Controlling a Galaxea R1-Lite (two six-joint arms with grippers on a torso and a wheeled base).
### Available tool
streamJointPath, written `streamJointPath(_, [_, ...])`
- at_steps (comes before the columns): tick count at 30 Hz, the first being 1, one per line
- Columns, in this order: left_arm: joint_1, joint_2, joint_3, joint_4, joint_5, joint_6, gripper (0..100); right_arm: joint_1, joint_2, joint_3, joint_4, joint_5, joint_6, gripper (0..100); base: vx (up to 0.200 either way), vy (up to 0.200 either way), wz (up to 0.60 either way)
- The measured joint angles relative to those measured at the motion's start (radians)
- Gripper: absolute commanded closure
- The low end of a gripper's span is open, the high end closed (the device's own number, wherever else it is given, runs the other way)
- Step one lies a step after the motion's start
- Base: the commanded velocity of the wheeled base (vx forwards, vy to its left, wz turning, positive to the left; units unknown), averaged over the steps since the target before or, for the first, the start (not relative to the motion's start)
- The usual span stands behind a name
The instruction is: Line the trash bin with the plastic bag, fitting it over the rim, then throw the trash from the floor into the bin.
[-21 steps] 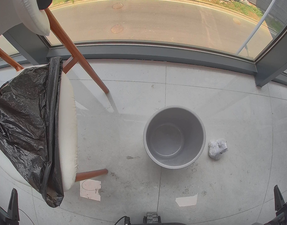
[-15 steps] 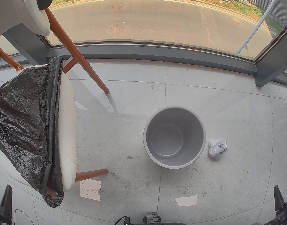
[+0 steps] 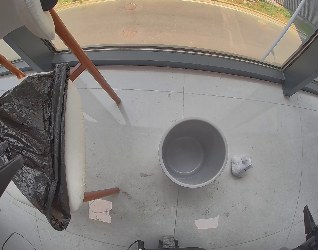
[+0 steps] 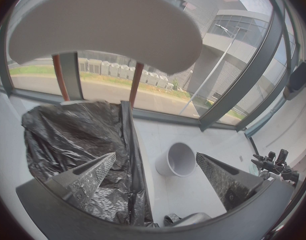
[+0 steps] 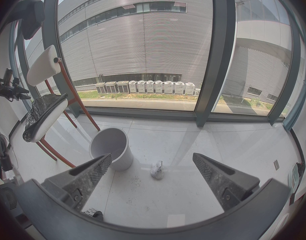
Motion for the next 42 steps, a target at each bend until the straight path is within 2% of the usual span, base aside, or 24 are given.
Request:
streamJointPath(3, [-0.025,0.086,-0.017,0.0,0.017,-0.003,0,0.0,0.0,0.0,0.0,0.0,0.0,0,0.0,0.0,0.0])
streamJointPath(8, [-0.044,0.2,-0.031,-0.005,0.089,0.007,0,0.0,0.0,0.0,0.0,0.0,0.0,0,0.0,0.0,0.0])
streamJointPath(14, [-0.059,0.294,-0.036,-0.011,0.118,0.031,0,0.0,0.0,0.0,0.0,0.0,0.0,0,0.0,0.0,0.0])
streamJointPath(21, [-0.112,0.399,-0.05,-0.132,0.166,0.031,0,0.0,0.0,0.0,0.0,0.0,0.0,0,0.0,0.0,0.0])
streamJointPath(25, [-0.132,0.442,-0.047,-0.151,0.198,0.031,0,0.0,0.0,0.0,0.0,0.0,0.0,0,0.0,0.0,0.0])
streamJointPath(32, [-0.134,0.474,-0.036,-0.154,0.266,0.03,0,0.0,0.0,0.0,0.0,0.0,0.0,0,0.0,0.0,0.0])
streamJointPath(41, [-0.09,0.494,-0.033,-0.155,0.295,0.002,0,0.0,0.0,0.0,0.0,0.0,0.0,0,0.0,0.0,0.0])
streamJointPath(42, [-0.088,0.495,-0.033,-0.153,0.296,0.001,100,0.0,0.0,0.0,0.0,0.0,0.0,0,0.0,0.0,0.0])
